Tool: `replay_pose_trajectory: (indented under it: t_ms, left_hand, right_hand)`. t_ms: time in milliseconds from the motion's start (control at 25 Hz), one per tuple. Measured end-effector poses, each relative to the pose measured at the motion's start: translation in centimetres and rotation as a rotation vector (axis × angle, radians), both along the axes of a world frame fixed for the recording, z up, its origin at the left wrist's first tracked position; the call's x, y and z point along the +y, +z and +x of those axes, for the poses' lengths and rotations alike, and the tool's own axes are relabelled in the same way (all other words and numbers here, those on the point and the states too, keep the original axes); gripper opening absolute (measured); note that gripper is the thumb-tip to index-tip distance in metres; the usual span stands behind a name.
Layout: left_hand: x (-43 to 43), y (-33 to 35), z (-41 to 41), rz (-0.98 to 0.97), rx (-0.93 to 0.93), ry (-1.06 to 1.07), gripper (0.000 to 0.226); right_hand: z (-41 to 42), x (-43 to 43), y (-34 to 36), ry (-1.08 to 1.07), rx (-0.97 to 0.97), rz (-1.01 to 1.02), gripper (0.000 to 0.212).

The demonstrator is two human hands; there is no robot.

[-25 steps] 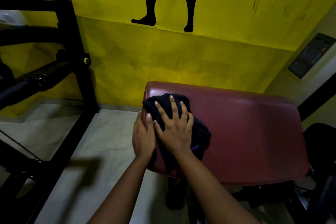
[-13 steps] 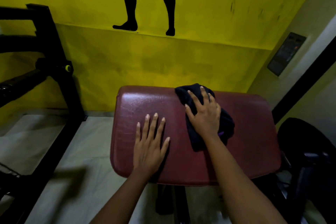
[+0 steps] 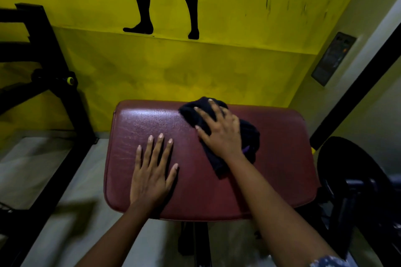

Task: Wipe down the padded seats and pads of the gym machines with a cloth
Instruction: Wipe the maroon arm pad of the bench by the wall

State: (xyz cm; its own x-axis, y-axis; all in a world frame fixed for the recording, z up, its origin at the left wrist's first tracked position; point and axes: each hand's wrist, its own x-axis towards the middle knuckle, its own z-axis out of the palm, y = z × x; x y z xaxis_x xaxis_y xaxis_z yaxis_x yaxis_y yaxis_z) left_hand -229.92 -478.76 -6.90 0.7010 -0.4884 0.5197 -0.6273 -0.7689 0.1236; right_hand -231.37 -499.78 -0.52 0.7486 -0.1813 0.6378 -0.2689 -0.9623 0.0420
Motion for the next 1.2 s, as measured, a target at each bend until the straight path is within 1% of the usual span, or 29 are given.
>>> replay_pose_trajectory:
  t_ms: [80, 160, 240, 280, 320, 360, 400, 480, 520, 560, 640, 760, 840, 880, 920, 960, 1040, 1080, 1120, 1200]
  left_hand:
    - [-0.1, 0.1, -0.2, 0.013, 0.007, 0.005, 0.063]
    - [-0.1, 0.3, -0.1, 0.026, 0.022, -0.001, 0.064]
    - [-0.1, 0.4, -0.1, 0.013, 0.037, -0.006, 0.064]
    - [-0.2, 0.5, -0.3, -0.013, 0.05, -0.008, 0.064]
    - [-0.5, 0.5, -0.6, -0.052, 0.066, -0.014, 0.064]
    - [-1.0, 0.5, -1.1, -0.092, 0.081, -0.026, 0.064]
    - [-1.9, 0.5, -1.8, -0.121, 0.089, -0.045, 0.063]
    - [-4.3, 0.5, -3.2, -0.132, 0.09, -0.096, 0.061]
    - [-5.9, 0.6, -3.8, -0.122, 0.086, -0.123, 0.06]
    - [-7.5, 0.7, -4.4, -0.107, 0.077, -0.147, 0.06]
    - [-10.1, 0.9, -5.1, -0.054, 0.042, -0.157, 0.06]
    - [-12.1, 0.5, -6.1, 0.029, 0.004, -0.089, 0.063]
    - [-12.2, 0.2, -6.4, 0.054, -0.005, -0.061, 0.064]
    - [-12.2, 0.2, -6.4, 0.063, -0.01, -0.053, 0.064]
    - [-12.2, 0.1, -6.3, 0.069, -0.015, -0.046, 0.064]
    - [-12.2, 0.0, -6.2, 0.074, -0.015, -0.045, 0.065]
    - [-12.2, -0.1, -6.2, 0.09, -0.014, -0.047, 0.066]
    - [-12.2, -0.1, -6.2, 0.097, -0.019, -0.046, 0.066]
    - [-12.1, -0.1, -6.2, 0.099, -0.022, -0.047, 0.066]
    - [-12.1, 0.0, -6.3, 0.081, -0.018, -0.053, 0.065]
  right_hand:
    - [-1.9, -3.8, 0.6, -0.127, -0.01, 0.086, 0.051]
    - [-4.4, -5.5, 0.1, -0.283, -0.083, 0.253, 0.052]
    - [-5.9, -3.3, -1.7, -0.517, -0.159, 0.455, 0.052]
    - [-6.5, -1.1, -2.8, -0.563, -0.202, 0.47, 0.052]
    - [-7.0, 1.3, -4.0, -0.529, -0.23, 0.415, 0.052]
    - [-7.9, 3.3, -5.2, -0.427, -0.191, 0.329, 0.052]
    - [-9.1, 4.3, -6.4, -0.288, -0.112, 0.232, 0.053]
    - [-11.2, 2.3, -7.1, -0.02, 0.012, 0.057, 0.055]
    - [-11.9, 0.0, -6.7, 0.047, 0.028, 0.018, 0.055]
    - [-12.5, -2.4, -6.5, 0.044, 0.025, 0.004, 0.055]
    - [-13.3, -7.2, -5.6, -0.109, -0.006, 0.036, 0.054]
    - [-13.7, -14.0, -3.1, -0.352, -0.026, 0.248, 0.053]
    - [-12.5, -14.5, -2.1, -0.496, -0.083, 0.375, 0.051]
    - [-11.7, -13.1, -1.9, -0.511, -0.119, 0.361, 0.05]
    - [-10.7, -11.0, -2.2, -0.462, -0.148, 0.296, 0.05]
    - [-9.8, -8.6, -2.7, -0.355, -0.132, 0.213, 0.051]
    - [-8.5, -5.4, -3.0, -0.11, -0.021, 0.089, 0.052]
    - [-7.7, -5.5, -2.4, -0.018, 0.022, 0.062, 0.051]
    - [-7.0, -6.7, -1.4, 0.024, 0.048, 0.062, 0.051]
    - [-6.3, -10.1, 0.0, -0.033, 0.038, 0.087, 0.051]
